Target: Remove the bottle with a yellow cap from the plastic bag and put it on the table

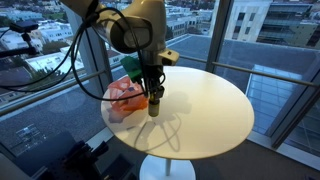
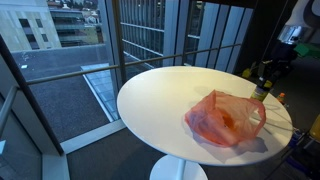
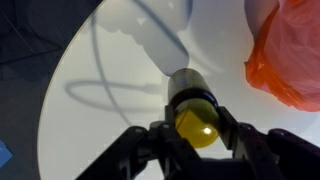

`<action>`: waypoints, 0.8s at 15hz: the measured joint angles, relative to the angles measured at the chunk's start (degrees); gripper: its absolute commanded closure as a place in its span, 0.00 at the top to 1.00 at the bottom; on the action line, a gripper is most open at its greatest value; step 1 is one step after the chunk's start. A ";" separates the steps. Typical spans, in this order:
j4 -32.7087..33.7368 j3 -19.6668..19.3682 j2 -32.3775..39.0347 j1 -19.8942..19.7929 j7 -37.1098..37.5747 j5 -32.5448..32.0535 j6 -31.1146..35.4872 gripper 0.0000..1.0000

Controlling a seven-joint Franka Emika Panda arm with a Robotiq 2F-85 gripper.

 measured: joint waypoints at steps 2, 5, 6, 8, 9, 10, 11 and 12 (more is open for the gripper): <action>0.01 -0.63 1.66 -0.37 0.00 -0.22 -0.37 0.20; 0.04 -1.52 3.68 -0.69 0.57 -2.22 -0.41 0.20; 0.05 -1.79 4.09 -0.73 0.87 -3.26 -0.41 0.20; 0.06 -2.18 4.68 -0.74 1.96 -5.67 -0.32 0.20; 0.06 -2.27 4.85 -0.74 2.58 -6.82 -0.28 0.20; 0.06 -2.32 4.98 -0.74 3.03 -7.87 -0.27 0.20; 0.06 -2.35 5.07 -0.74 3.44 -8.72 -0.27 0.20; 0.06 -2.36 5.12 -0.74 3.75 -9.30 -0.27 0.22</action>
